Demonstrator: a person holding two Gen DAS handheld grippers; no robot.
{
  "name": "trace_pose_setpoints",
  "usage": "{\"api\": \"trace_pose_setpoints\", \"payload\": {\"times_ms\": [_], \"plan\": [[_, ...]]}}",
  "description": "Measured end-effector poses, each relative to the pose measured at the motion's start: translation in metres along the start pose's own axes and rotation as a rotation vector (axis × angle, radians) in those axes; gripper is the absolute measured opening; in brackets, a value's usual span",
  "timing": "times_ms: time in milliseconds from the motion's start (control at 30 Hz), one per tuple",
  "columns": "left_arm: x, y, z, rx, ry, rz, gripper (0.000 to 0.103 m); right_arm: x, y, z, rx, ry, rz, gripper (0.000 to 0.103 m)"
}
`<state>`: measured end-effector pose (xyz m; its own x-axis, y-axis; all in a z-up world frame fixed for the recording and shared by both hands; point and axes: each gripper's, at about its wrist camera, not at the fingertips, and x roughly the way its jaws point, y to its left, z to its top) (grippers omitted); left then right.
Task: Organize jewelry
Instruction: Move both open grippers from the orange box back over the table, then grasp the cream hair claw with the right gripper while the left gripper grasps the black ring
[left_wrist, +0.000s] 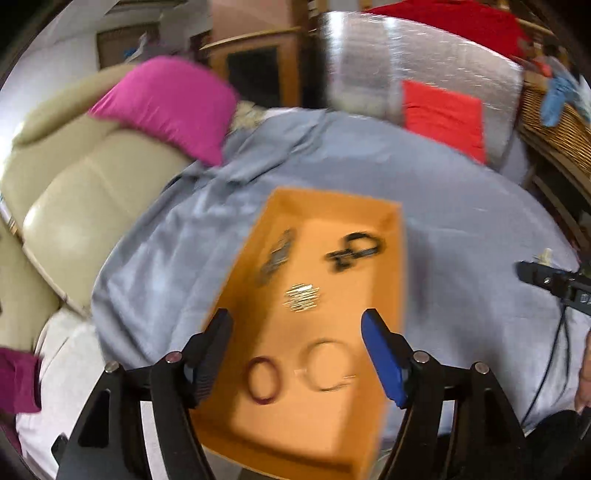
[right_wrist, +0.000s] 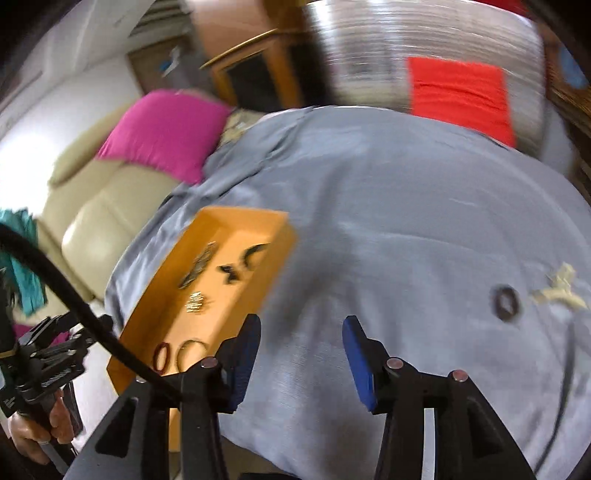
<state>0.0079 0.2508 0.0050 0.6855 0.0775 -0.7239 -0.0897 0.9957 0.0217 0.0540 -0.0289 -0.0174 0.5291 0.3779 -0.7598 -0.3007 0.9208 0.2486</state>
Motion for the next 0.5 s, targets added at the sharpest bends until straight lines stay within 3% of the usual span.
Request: {"api": "trace_pose_setpoints", "payload": {"times_ms": [200, 500], "plan": [[-0.004, -0.093, 0.003, 0.148, 0.009, -0.061, 0.075, -0.047, -0.112, -0.031, 0.213, -0.069, -0.03, 0.05], [0.03, -0.202, 0.003, 0.247, 0.056, -0.149, 0.075, -0.092, -0.26, -0.06, 0.579, -0.212, 0.004, 0.05]]}}
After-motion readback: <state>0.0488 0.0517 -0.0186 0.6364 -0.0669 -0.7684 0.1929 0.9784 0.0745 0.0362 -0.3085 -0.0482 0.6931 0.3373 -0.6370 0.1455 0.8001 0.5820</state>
